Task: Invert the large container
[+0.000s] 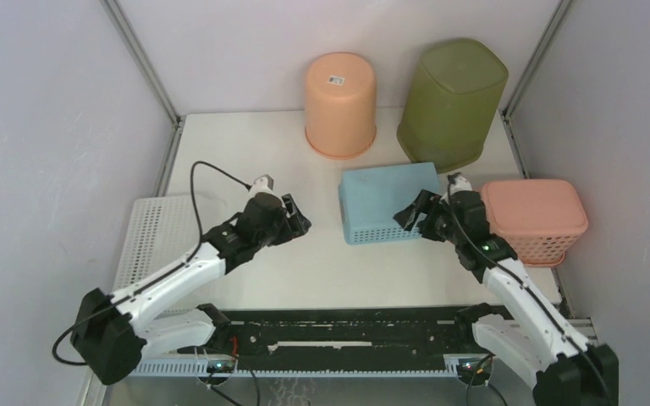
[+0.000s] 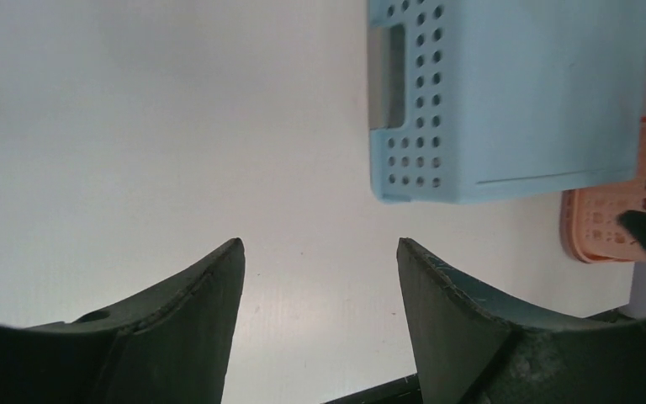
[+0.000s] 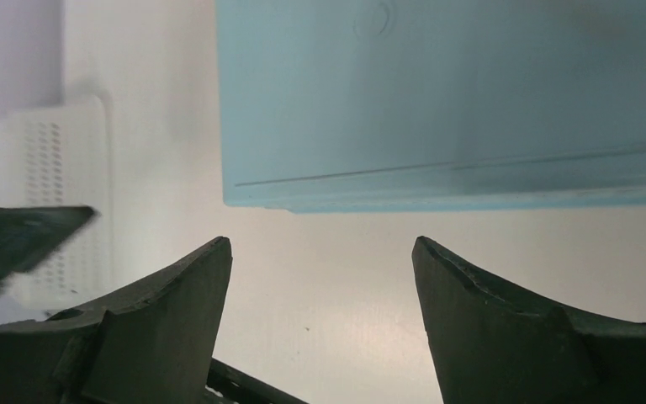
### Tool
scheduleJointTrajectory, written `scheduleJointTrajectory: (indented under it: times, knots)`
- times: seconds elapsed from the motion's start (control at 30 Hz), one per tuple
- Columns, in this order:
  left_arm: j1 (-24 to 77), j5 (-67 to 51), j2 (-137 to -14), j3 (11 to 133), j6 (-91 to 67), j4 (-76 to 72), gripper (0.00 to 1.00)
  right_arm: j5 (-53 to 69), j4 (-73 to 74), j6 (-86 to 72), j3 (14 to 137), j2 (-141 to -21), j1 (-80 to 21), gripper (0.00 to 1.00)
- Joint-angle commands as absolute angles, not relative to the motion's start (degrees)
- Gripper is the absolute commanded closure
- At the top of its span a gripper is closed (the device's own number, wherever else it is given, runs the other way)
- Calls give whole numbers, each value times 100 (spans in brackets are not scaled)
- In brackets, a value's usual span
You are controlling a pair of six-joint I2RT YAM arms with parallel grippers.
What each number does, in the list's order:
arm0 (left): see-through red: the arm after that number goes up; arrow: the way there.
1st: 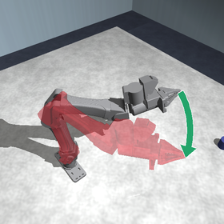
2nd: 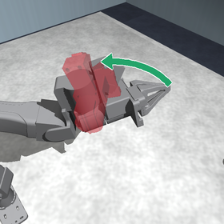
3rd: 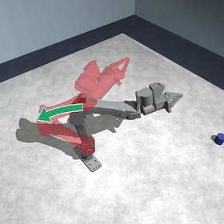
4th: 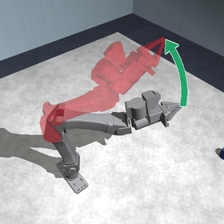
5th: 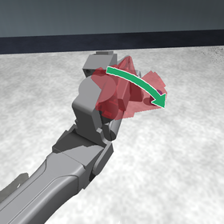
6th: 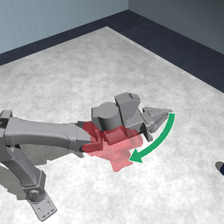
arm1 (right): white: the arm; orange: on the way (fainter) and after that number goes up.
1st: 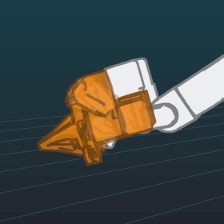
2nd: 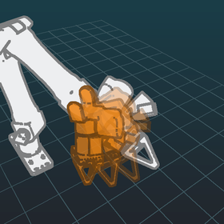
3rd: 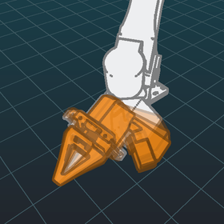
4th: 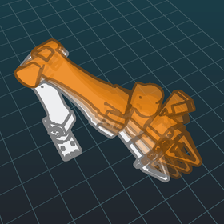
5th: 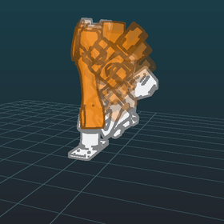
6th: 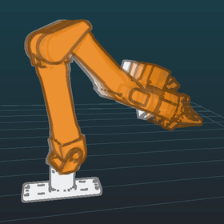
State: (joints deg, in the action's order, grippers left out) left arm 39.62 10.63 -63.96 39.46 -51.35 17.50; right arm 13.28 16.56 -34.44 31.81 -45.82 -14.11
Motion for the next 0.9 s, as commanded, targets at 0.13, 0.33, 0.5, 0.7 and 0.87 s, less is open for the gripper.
scheduleJointTrajectory:
  times: [0.13,0.33,0.5,0.7,0.87]
  knots:
    - [3556,1876,-5131,4883,-4323,3338,3,-256,1899,-2829,4173,-5919,-3127,14]
    - [2294,1753,-4790,5121,-4176,4167,0,-143,1437,-2806,4522,-7168,-3517,14]
    - [1864,2420,-4368,4981,-4381,4690,0,-146,1149,-2636,5122,-8331,-3432,14]
    - [871,2699,-4187,4779,-4541,5146,0,-62,1071,-2530,5564,-8483,-3741,14]
    - [797,3629,-3671,4675,-5413,5477,0,25,1307,-2479,5854,-8256,-4114,14]
